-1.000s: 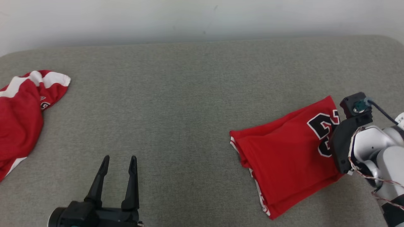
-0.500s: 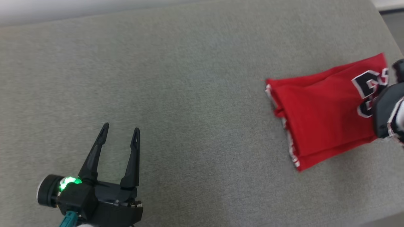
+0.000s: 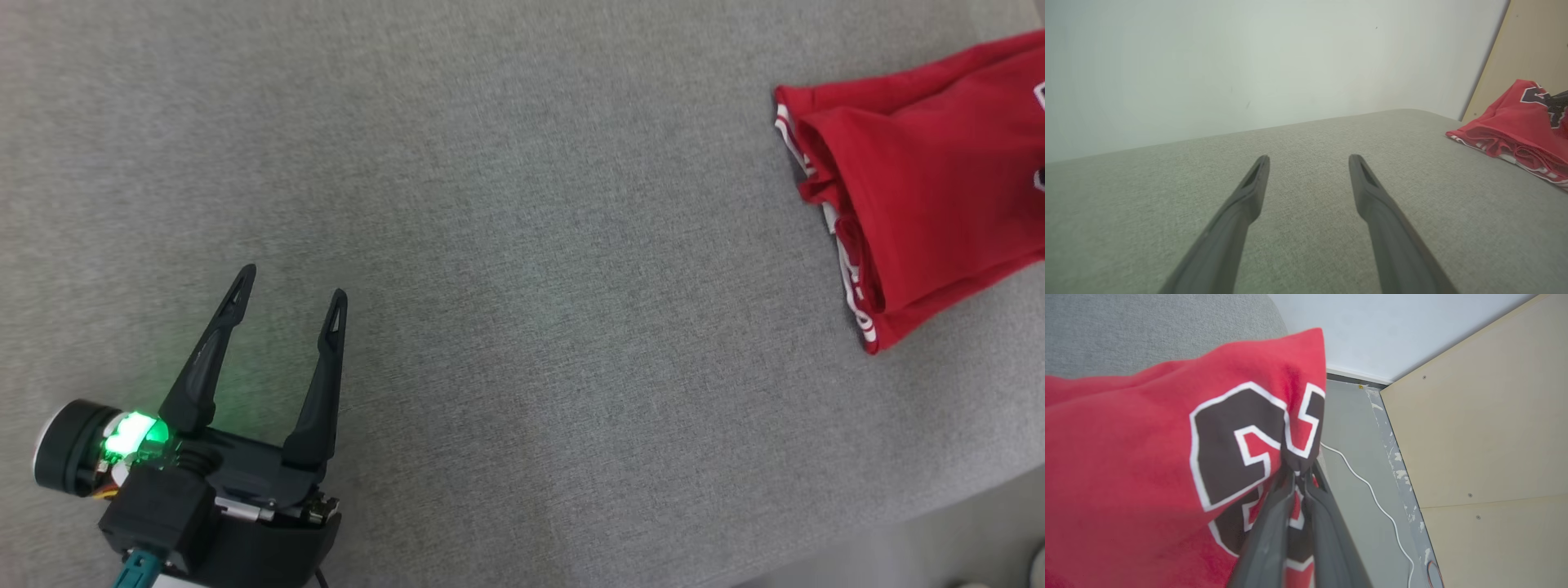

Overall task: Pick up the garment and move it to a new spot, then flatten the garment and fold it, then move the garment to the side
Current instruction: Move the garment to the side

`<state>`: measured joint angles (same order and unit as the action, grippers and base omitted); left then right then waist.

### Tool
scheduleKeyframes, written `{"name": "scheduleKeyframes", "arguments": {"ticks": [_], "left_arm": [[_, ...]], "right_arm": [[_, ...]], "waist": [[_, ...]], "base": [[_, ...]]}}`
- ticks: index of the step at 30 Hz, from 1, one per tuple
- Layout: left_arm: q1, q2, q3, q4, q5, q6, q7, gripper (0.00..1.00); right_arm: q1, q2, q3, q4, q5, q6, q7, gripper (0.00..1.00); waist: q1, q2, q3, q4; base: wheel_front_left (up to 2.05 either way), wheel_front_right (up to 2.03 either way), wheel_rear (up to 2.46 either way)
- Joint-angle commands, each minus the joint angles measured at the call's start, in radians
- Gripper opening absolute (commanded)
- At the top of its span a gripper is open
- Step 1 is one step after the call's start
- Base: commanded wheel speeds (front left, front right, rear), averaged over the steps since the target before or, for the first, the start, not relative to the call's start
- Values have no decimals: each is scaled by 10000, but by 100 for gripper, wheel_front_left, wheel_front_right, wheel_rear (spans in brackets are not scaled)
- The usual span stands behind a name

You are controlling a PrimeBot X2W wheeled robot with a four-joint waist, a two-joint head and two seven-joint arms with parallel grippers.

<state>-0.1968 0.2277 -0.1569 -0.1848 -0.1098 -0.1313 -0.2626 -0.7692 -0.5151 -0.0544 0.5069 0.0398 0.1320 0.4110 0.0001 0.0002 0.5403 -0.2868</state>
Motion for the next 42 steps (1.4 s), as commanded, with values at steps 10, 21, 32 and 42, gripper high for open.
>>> {"name": "scheduleKeyframes", "arguments": {"ticks": [10, 21, 32, 42], "left_arm": [[-350, 400, -397, -214, 117, 15, -14, 100], [-425, 456, -525, -127, 14, 28, 61, 100], [-368, 56, -665, 276, -158, 181, -11, 100], [485, -537, 13, 858, -153, 758, -22, 100]], "right_arm": [[-515, 378, -421, 324, -1344, -29, -1535, 0], [-661, 867, -950, 447, -2121, -29, -2175, 31], [-100, 1444, -1207, 104, -2001, -29, -2621, 100], [1645, 2362, -773, -1461, -278, -29, -3259, 100]], "waist": [[-1, -2, 973, -839], [-1, -2, 936, -840], [-1, -2, -119, -321], [-1, -2, -2122, 613]], "base": [[0, 0, 0], [0, 0, 0], [0, 0, 0], [0, 0, 0]]}}
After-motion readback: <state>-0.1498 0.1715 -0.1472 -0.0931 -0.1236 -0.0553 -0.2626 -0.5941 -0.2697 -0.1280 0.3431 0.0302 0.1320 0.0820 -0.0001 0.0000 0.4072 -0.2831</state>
